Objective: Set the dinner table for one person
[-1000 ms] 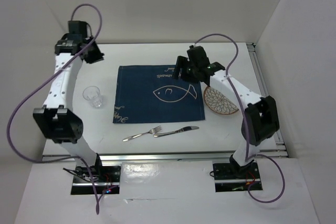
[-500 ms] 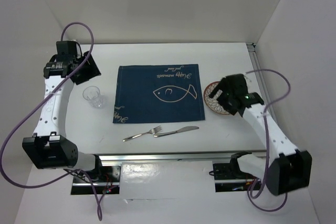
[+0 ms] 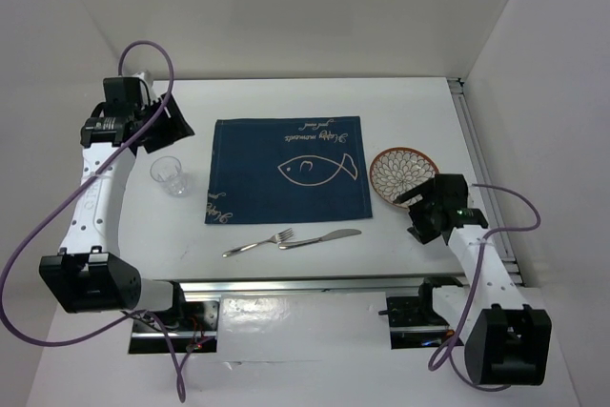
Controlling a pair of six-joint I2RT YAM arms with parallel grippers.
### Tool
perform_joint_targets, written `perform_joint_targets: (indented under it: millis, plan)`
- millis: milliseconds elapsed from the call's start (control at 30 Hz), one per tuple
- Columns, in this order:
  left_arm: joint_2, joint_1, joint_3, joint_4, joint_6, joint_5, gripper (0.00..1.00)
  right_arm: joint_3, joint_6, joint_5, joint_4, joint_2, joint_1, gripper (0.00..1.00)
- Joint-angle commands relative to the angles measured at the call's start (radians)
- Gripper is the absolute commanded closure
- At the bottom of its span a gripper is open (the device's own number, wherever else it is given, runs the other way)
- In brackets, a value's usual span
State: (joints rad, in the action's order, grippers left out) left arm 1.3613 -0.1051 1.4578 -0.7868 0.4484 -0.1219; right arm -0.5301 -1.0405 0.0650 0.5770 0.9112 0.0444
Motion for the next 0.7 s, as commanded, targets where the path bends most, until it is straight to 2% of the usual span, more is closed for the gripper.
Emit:
perform_joint_targets:
  millis: [0,133,367,567,667]
  plan:
    - [-0.033,0.005,0.003,0.029,-0.01,-0.036,0.27,0.004,-0.039,-0.01,-0.146,0.035,0.006,0.07]
    - [-0.024,0.015,0.003,0.029,-0.01,-0.047,0.27,0.036,-0.029,-0.024,-0.226,0.07,0.029,0.09]
    - [-0.024,0.024,-0.027,0.049,-0.01,-0.047,0.27,0.093,-0.061,0.041,-0.356,0.162,0.069,0.12]
    - [-0.014,0.024,-0.027,0.058,-0.01,-0.047,0.27,0.148,-0.093,0.032,-0.463,0.212,0.069,0.32]
    - [-0.005,0.024,-0.027,0.058,-0.01,-0.047,0.27,0.137,-0.093,0.006,-0.463,0.245,0.069,0.4]
